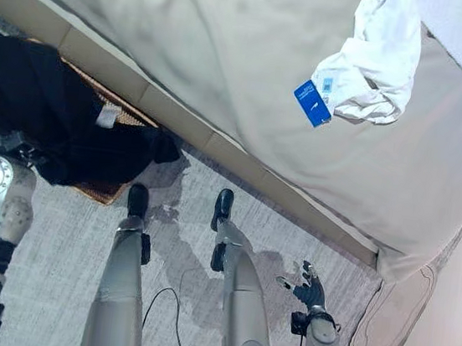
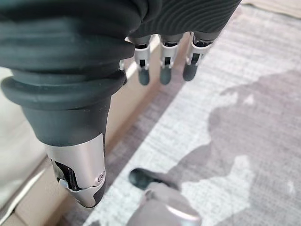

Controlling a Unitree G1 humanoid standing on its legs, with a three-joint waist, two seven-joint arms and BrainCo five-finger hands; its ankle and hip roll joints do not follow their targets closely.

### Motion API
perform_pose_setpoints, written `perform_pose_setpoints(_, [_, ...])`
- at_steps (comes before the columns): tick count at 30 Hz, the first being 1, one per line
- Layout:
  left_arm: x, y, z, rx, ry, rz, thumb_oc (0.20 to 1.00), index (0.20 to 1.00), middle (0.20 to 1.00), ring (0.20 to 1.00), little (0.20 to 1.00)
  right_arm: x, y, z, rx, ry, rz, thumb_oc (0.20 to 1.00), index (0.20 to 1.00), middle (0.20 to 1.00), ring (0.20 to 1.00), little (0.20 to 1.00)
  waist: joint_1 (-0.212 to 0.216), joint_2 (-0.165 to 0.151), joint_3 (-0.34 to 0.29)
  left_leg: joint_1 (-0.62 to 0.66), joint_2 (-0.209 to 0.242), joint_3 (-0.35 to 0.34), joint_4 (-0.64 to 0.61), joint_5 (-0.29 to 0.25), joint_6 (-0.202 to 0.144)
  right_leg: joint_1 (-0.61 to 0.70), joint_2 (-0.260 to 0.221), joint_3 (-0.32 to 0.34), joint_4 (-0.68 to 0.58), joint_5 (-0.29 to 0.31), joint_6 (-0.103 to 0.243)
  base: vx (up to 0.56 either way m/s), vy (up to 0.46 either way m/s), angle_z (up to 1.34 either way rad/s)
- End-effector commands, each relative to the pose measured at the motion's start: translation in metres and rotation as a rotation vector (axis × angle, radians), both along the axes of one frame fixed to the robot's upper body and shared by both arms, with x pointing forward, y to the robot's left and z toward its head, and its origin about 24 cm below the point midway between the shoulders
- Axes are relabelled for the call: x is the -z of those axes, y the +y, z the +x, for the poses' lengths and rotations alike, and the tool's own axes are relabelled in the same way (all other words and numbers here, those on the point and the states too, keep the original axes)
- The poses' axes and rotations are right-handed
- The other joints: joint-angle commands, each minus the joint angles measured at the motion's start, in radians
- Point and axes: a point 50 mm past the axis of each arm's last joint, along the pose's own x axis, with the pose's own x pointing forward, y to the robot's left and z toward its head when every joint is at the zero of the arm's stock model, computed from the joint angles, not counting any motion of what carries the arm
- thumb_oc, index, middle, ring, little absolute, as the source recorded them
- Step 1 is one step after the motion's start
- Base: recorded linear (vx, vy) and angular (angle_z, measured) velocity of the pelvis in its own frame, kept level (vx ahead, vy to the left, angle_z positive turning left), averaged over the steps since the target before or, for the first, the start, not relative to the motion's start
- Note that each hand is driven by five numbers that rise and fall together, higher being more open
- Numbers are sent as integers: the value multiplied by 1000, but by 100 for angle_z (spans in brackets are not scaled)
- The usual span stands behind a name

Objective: Pick up clothes into the bucket

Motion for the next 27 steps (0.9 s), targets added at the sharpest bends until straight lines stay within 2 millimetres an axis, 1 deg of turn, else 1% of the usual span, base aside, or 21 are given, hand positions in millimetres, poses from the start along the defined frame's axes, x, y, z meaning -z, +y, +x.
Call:
perform_pose_setpoints(1, [-51, 7, -27, -32, -303, 69, 200, 200, 200, 200, 200, -2, -23, -2, 72, 8, -40, 1000, 1000, 1000, 1000, 1000, 59, 16, 20, 57, -63, 24, 4, -30, 35, 81, -57, 8, -22, -26, 74, 3, 2, 7])
perform_pose_setpoints(2, [-54, 9, -33, -37, -326, 82, 200, 200, 200, 200, 200, -3, -26, -1, 76, 5, -44, 1000, 1000, 1000, 1000, 1000, 70, 33, 20, 84, -69, 23, -20, -22, 35, 101, -62, 6, -22, -28, 74, -5, -4, 7])
perform_pose_setpoints(6, [-61, 9, -47, -46, -378, 126, 200, 200, 200, 200, 200, 0, -35, -6, 102, 37, -62, 1000, 1000, 1000, 1000, 1000, 99, 79, 20, 154, -86, 10, -75, 1, 31, 164, -86, -13, -26, -37, 73, -10, -17, 14])
perform_pose_setpoints(7, [-61, 9, -47, -46, -377, 125, 200, 200, 200, 200, 200, 0, -35, -6, 102, 38, -63, 1000, 1000, 1000, 1000, 1000, 98, 80, 20, 156, -87, 9, -77, 2, 31, 166, -86, -14, -26, -37, 73, -16, -29, 20])
perform_pose_setpoints(8, [-63, 10, -57, -65, -416, 134, 200, 200, 200, 200, 200, 0, -40, -8, 117, 43, -73, 1000, 1000, 1000, 1000, 1000, 114, 98, 20, 182, -95, 1, -101, 12, 30, 190, -95, -25, -24, -43, 73, -11, -30, 23])
perform_pose_setpoints(9, [-63, 10, -57, -65, -416, 134, 200, 200, 200, 200, 200, 0, -40, -8, 117, 43, -73, 1000, 1000, 1000, 1000, 1000, 114, 98, 20, 182, -95, 1, -101, 12, 30, 190, -95, -25, -24, -43, 73, -16, -68, 35])
perform_pose_setpoints(10, [-63, 10, -65, -90, -442, 134, 200, 200, 200, 200, 200, 1, -44, -12, 141, 56, -78, 1000, 1000, 1000, 1000, 1000, 126, 114, 20, 214, -106, -13, -128, 25, 27, 221, -103, -38, -27, -48, 72, -10, -59, 21])
perform_pose_setpoints(13, [-69, 11, -79, -140, -492, 160, 200, 200, 200, 200, 200, 6, -52, -21, 175, 95, -86, 1000, 1000, 1000, 1000, 1000, 142, 136, 20, 258, -116, -32, -168, 44, 22, 265, -113, -61, -36, -55, 71, -10, -46, 32])
perform_pose_setpoints(15, [-72, 12, -84, -151, -512, 166, 200, 200, 200, 200, 200, 8, -54, -25, 175, 109, -96, 1000, 1000, 1000, 1000, 1000, 149, 144, 20, 276, -118, -39, -180, 53, 20, 286, -116, -71, -43, -55, 71, -14, -36, 33])
perform_pose_setpoints(19, [-87, 14, -91, -176, -553, 217, 200, 200, 200, 200, 200, 12, -60, -33, 188, 153, -115, 1000, 1000, 1000, 1000, 1000, 161, 159, 19, 312, -120, -52, -221, 77, 14, 324, -115, -91, -66, -52, 72, -18, -44, 18])
perform_pose_setpoints(23, [-103, 12, -97, -175, -614, 246, 200, 200, 200, 200, 200, 16, -60, -39, 181, 186, -123, 1000, 1000, 1000, 1000, 1000, 160, 164, 2, 331, -116, -60, -250, 94, 9, 345, -112, -104, -89, -45, 73, -1, -21, 12])
perform_pose_setpoints(24, [-103, 12, -97, -175, -615, 247, 200, 200, 200, 200, 200, 16, -60, -39, 181, 186, -123, 1000, 1000, 1000, 1000, 1000, 160, 164, 2, 332, -116, -60, -251, 95, 9, 346, -112, -105, -90, -45, 73, 8, -8, 8])
perform_pose_setpoints(25, [-111, 13, -99, -191, -633, 260, 200, 200, 200, 200, 200, 17, -58, -39, 166, 193, -125, 1000, 1000, 1000, 1000, 1000, 158, 163, -6, 337, -114, -59, -253, 95, 8, 352, -108, -105, -95, -43, 73, 7, -5, 5])
perform_pose_setpoints(27, [-118, 11, -100, -184, -650, 275, 200, 200, 200, 200, 200, 19, -58, -40, 157, 207, -130, 1000, 1000, 1000, 1000, 1000, 155, 163, -12, 342, -114, -54, -255, 101, 9, 358, -106, -101, -106, -35, 74, 0, 0, 0])
